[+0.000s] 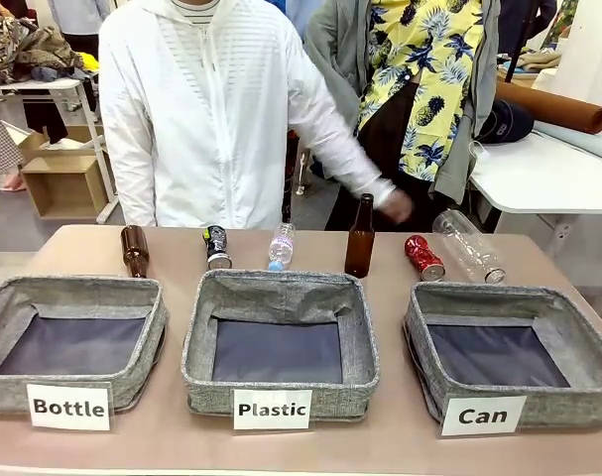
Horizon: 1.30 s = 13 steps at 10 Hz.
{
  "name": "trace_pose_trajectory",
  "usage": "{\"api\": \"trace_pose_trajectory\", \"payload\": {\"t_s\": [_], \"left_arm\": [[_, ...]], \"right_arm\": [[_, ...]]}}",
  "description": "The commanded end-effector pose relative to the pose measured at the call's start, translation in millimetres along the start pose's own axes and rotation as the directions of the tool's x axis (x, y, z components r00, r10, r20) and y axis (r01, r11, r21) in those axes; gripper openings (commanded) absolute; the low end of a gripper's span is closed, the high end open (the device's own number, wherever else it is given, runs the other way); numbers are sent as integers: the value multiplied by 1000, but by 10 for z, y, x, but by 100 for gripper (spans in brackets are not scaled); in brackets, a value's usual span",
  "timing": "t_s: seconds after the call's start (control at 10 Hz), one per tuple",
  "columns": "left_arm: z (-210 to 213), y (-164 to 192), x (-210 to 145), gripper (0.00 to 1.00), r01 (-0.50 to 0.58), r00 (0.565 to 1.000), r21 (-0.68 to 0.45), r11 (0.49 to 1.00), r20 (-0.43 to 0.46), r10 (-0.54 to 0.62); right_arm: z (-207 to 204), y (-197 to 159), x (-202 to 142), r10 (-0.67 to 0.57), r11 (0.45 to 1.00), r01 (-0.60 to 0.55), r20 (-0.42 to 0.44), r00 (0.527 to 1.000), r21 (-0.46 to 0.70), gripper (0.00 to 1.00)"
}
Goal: Sort the can waste into the basket.
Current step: Pick up the can waste from the table and place it in the right Fabric basket.
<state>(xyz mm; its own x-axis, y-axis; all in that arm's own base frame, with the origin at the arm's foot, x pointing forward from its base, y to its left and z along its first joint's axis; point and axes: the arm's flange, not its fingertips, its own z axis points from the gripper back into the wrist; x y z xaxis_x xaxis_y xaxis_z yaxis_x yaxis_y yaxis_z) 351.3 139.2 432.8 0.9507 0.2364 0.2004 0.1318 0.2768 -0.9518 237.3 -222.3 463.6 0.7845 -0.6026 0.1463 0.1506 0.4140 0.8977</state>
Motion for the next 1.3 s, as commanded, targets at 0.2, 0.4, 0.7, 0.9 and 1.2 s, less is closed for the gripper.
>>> {"api": "trace_pose_trajectory", "payload": {"t_s": [0.2, 0.4, 0.7, 0.9, 1.2], "left_arm": [[22, 16, -8, 100, 29, 999, -5, 1000, -13, -29], [22, 16, -8, 100, 29, 999, -5, 1000, -13, -29], [22, 16, -8, 100, 29, 999, -5, 1000, -13, -29], [22, 16, -8, 100, 29, 999, -5, 1000, -13, -29], [22, 16, -8, 100, 29, 999, -5, 1000, -13, -29]], "right_arm": [[-1221, 1101, 195, 244, 864, -268, -112, 963, -427, 100], [-1780, 1269, 262, 275, 825, -357, -241, 931, -438, 100], [-813, 1098, 119, 241, 898, -310, -239, 941, -312, 100], [60, 685, -83, 126, 953, -176, -209, 970, -245, 100], [547, 42, -313, 50, 992, -67, -154, 987, -107, 100]]}}
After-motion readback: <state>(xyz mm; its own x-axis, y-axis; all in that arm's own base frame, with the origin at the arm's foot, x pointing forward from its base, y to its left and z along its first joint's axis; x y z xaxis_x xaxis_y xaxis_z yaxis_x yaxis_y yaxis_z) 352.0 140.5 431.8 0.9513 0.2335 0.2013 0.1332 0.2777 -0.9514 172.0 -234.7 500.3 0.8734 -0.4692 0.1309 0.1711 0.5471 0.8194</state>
